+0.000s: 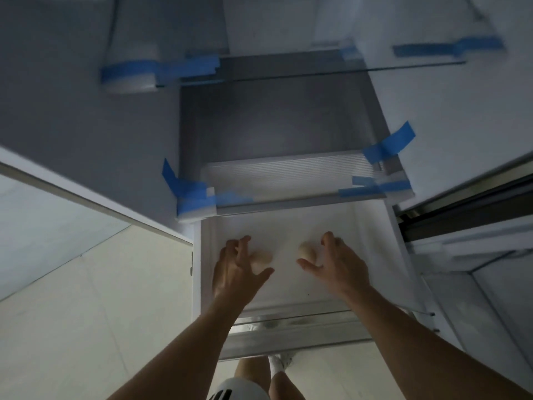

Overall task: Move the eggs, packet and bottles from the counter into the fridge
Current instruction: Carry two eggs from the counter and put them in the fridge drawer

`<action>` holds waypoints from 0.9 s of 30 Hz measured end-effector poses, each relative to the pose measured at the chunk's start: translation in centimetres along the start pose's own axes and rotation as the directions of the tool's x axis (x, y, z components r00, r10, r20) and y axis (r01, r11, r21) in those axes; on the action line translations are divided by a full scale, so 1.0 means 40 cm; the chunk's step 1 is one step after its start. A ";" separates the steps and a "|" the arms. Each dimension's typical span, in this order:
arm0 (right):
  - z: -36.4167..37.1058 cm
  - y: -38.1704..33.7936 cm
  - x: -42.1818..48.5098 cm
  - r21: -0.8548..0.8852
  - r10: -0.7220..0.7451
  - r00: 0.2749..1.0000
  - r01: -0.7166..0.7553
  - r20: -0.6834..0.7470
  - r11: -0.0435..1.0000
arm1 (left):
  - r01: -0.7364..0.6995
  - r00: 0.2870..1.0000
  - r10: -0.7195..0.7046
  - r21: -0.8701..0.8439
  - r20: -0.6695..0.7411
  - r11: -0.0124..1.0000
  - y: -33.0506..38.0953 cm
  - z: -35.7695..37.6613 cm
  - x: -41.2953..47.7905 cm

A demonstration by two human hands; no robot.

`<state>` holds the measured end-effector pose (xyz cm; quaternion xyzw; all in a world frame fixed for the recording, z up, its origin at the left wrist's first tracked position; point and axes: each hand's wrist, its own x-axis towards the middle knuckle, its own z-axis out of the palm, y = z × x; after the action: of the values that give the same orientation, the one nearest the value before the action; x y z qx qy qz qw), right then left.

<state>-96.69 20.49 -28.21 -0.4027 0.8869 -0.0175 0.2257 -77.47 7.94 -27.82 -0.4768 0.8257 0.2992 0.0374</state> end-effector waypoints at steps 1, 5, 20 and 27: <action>-0.017 -0.001 -0.016 -0.044 -0.016 0.999 0.014 -0.052 0.999 | -0.024 1.000 0.024 0.024 0.005 0.999 0.008 -0.017 -0.013; -0.095 -0.022 -0.076 -0.097 -0.089 0.978 0.072 -0.189 0.993 | -0.175 0.984 0.178 0.146 -0.008 0.974 0.050 -0.100 -0.079; -0.468 -0.136 -0.258 -0.116 -0.274 0.807 0.251 -0.523 0.961 | -0.325 0.848 0.449 0.393 -0.281 0.860 0.261 -0.434 -0.223; -0.502 -0.087 -0.338 -0.079 -0.217 0.785 0.211 -0.581 0.974 | -0.436 0.807 0.554 0.425 -0.205 0.793 0.354 -0.446 -0.253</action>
<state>-94.81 24.89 -4.24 -0.4765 0.8618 -0.1616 -0.0639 -79.46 11.39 -3.22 -0.2673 0.9573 0.0618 -0.0913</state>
